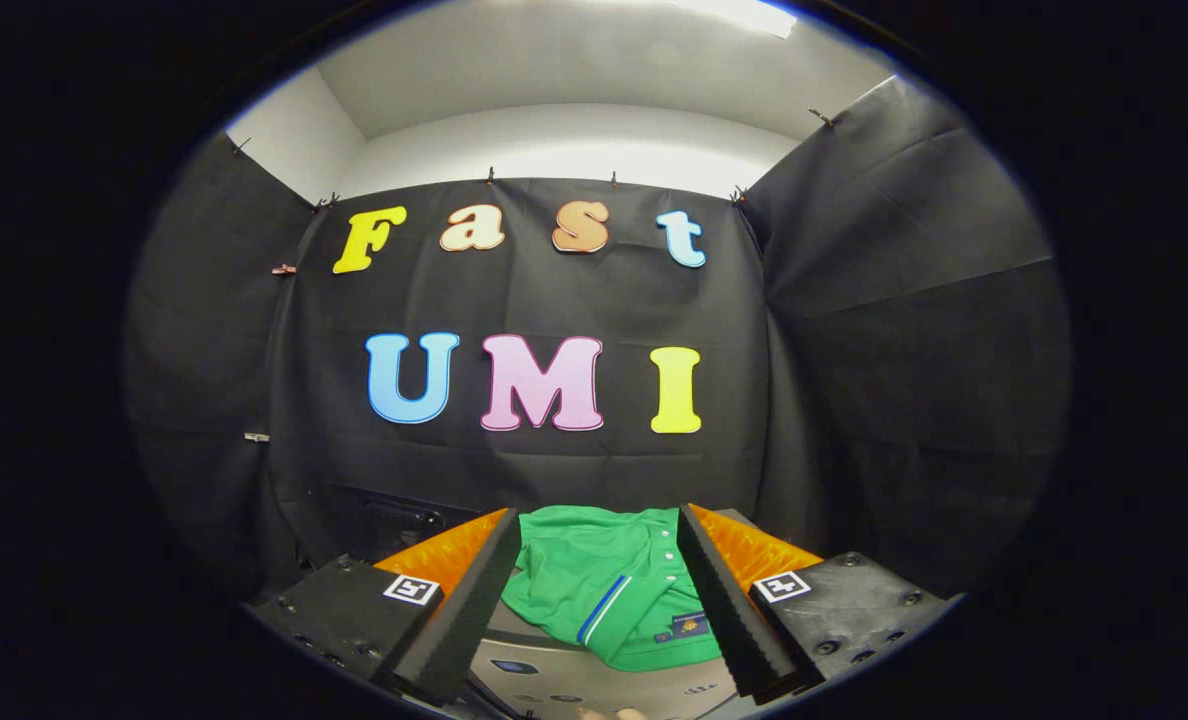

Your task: Put the clothes into the washing machine and then close the washing machine lid.

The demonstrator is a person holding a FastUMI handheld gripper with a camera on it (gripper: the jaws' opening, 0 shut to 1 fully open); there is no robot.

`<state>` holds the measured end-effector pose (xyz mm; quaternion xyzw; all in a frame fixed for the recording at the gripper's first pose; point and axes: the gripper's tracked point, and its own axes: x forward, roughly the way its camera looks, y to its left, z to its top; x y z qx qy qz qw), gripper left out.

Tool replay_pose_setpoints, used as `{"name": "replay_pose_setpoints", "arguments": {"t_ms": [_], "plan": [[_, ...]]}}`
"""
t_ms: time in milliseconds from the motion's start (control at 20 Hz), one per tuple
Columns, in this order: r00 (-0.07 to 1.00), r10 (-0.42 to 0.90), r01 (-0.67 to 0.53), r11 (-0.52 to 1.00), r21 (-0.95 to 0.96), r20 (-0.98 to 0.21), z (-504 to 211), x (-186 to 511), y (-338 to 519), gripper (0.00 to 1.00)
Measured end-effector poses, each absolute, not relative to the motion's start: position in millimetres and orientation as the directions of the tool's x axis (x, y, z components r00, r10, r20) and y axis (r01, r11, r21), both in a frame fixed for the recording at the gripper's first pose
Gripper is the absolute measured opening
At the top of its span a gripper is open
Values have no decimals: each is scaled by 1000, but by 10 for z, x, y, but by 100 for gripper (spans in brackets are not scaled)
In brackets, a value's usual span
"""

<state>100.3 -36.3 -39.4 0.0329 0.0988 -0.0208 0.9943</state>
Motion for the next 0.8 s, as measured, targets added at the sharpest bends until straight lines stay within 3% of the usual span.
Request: {"name": "replay_pose_setpoints", "arguments": {"t_ms": [300,800], "plan": [[958,-36,59,996,73,-285,-417,1443,-451,98],[833,-100,163,984,70,-544,-1052,2132,-862,98]]}}
